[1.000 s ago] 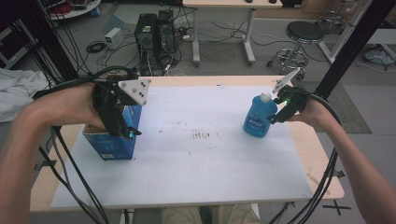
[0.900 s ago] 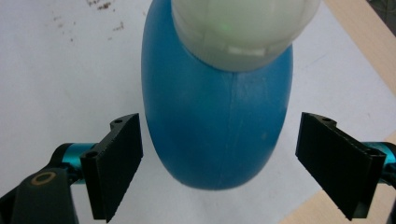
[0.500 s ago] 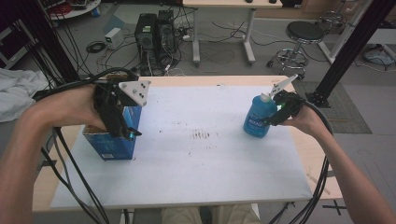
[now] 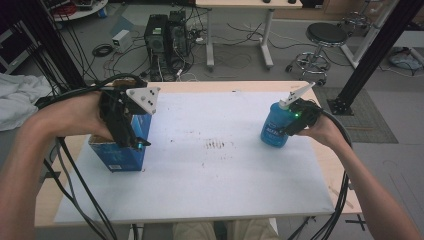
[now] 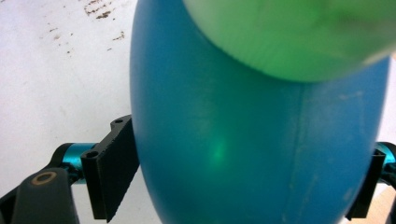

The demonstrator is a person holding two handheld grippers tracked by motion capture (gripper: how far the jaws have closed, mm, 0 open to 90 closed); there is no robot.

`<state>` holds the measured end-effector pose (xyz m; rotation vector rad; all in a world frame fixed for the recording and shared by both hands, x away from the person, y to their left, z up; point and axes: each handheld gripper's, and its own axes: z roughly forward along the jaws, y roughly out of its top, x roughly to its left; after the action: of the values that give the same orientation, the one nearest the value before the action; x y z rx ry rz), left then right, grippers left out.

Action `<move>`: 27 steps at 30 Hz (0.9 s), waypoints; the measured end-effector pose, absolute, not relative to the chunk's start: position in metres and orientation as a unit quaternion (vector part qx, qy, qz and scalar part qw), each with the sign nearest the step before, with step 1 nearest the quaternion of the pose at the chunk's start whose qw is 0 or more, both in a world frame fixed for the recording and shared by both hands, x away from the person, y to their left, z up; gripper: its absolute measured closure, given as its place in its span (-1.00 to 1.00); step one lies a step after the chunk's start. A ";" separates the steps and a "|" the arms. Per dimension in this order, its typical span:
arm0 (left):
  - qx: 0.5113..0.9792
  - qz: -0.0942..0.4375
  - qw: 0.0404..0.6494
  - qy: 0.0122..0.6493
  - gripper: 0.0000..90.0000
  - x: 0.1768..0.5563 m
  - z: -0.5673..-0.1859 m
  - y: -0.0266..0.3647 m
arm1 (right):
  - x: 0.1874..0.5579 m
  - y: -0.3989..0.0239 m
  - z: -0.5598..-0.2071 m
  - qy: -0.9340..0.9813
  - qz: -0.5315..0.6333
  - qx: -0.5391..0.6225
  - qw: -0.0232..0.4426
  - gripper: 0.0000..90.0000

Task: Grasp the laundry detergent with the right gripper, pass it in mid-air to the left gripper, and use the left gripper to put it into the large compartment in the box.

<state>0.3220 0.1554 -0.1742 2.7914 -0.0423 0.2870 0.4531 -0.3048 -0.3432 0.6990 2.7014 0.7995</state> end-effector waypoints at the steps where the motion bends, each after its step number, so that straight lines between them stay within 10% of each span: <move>1: 0.980 0.101 0.169 -0.014 -0.71 0.322 -0.175 0.156 | 0.453 -0.305 -0.343 0.924 0.273 0.240 0.120 -0.68; 27: 0.981 0.100 0.163 -0.010 -0.71 0.322 -0.177 0.158 | 0.454 -0.305 -0.345 0.920 0.286 0.242 0.113 -0.45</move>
<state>0.3216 0.1582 -0.1774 2.7987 -0.0281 0.2857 0.4541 -0.3054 -0.3448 0.7105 2.7007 0.8385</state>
